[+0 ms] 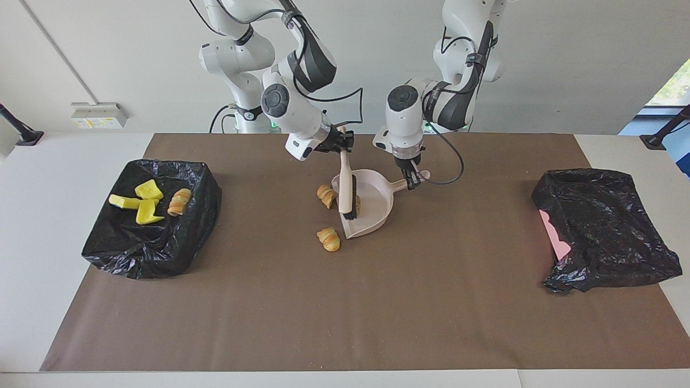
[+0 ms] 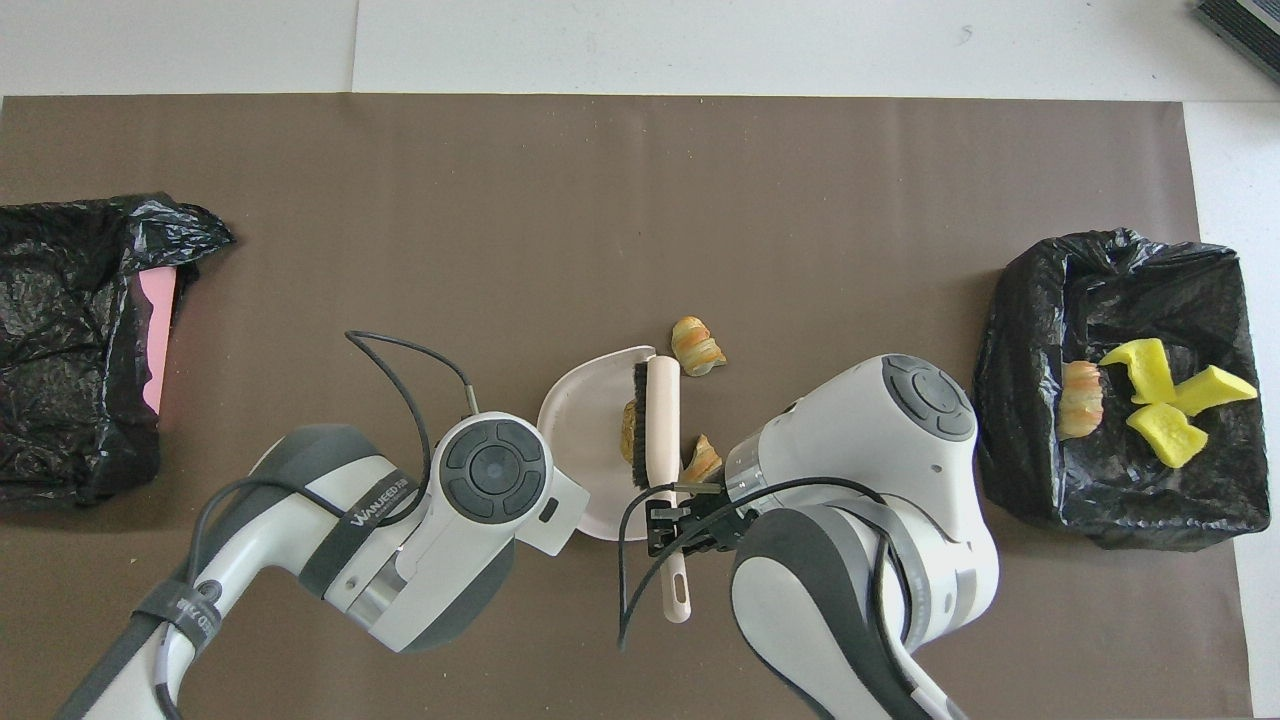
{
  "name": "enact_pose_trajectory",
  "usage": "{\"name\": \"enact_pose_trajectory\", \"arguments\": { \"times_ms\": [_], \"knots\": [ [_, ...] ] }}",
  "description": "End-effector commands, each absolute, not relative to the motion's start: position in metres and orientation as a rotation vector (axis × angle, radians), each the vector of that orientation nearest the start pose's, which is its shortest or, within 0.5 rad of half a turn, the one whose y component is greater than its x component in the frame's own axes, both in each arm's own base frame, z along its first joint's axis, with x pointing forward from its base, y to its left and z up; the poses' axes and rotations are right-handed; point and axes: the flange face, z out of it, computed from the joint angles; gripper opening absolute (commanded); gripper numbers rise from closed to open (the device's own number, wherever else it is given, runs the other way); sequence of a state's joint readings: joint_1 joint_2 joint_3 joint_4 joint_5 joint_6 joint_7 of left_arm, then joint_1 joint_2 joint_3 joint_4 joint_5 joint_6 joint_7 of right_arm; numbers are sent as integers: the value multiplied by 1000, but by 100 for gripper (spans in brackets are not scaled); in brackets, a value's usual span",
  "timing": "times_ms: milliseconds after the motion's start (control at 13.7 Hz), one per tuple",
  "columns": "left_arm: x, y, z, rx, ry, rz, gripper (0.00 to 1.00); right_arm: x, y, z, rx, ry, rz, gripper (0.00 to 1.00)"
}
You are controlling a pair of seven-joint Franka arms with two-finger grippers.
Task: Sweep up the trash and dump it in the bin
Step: 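Sweep the remaining brown nuggets into the dustpan with the right gripper's brush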
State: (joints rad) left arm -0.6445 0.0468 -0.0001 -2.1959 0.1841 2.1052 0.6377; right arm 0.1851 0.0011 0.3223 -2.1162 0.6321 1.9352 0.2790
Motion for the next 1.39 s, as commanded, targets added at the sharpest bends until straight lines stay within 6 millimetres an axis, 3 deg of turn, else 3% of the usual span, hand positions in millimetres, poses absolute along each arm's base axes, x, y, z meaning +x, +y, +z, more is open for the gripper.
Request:
{"name": "enact_pose_trajectory", "arguments": {
  "times_ms": [0,146,365,584,804,1096,1315],
  "knots": [
    [418,-299,353,-2325,1843,166,0,457,277,423,-2741,55,522,0],
    [417,-300,353,-2369,1781,161,0,453,253,411,-2924,-32,532,0],
    [417,-299,353,-2372,1777,163,0,426,229,382,-3058,-86,680,0],
    [417,-300,353,-2373,1776,158,0,402,224,355,-3102,-116,682,0],
    [418,-300,353,-2375,1775,153,0,400,244,344,-3036,-92,629,0],
    [419,-299,354,-2376,1774,150,0,396,299,358,-2756,59,596,0],
    [420,-299,353,-2385,1772,146,0,413,312,373,-2724,72,583,0]
  ]
}}
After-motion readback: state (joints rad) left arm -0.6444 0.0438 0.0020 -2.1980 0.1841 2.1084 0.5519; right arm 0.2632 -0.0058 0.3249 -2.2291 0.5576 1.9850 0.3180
